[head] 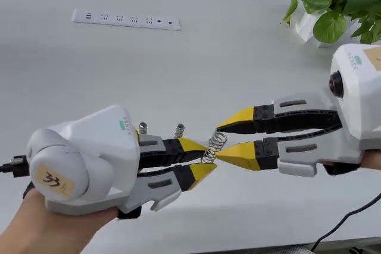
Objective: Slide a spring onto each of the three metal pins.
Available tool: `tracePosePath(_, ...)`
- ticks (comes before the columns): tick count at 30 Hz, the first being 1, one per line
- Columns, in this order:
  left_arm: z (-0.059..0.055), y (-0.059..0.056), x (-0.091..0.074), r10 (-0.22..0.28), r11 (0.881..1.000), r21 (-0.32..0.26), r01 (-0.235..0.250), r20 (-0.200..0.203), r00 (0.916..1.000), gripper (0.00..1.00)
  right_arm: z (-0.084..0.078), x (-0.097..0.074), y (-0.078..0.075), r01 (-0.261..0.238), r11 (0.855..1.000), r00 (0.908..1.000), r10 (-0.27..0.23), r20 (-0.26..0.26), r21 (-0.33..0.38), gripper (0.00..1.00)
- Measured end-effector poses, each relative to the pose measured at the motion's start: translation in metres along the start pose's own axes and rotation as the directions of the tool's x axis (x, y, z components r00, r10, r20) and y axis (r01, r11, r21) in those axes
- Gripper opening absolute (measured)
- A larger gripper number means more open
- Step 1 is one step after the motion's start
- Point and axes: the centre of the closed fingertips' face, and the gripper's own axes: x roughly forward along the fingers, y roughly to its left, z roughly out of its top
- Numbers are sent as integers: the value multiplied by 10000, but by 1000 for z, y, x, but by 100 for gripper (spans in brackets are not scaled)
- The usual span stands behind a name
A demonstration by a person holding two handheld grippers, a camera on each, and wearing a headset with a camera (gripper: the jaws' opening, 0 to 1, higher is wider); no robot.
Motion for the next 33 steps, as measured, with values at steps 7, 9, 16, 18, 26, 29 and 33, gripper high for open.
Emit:
tracePosePath(7,0,-3,4,-155,9996,219,157,-96,9998,6,-7,0,-3,-1262,9846,9797,1046,-1713,-1206,19)
tracePosePath(9,0,-5,6,-206,9994,284,209,-114,9997,6,-7,2,-1,-1664,9756,9671,1331,-2169,-1432,20)
tracePosePath(16,3,-8,10,-328,9988,348,330,-61,9994,6,-19,8,6,-2910,9364,9086,2063,-3632,-1960,17)
tracePosePath(18,3,-8,11,-347,9987,375,349,-57,9994,6,-21,9,6,-3056,9284,8971,2064,-3907,-2113,16)
tracePosePath(26,3,-7,12,-371,9987,343,371,-21,9993,6,-27,7,5,-3374,9136,8706,2112,-4443,-2268,12)
tracePosePath(29,3,-7,12,-385,9987,321,385,6,9993,6,-28,6,4,-3429,9116,8672,2145,-4494,-2265,10)
tracePosePath(33,3,-7,12,-408,9986,329,407,15,9992,6,-28,7,5,-3464,9095,8636,2135,-4568,-2298,8)
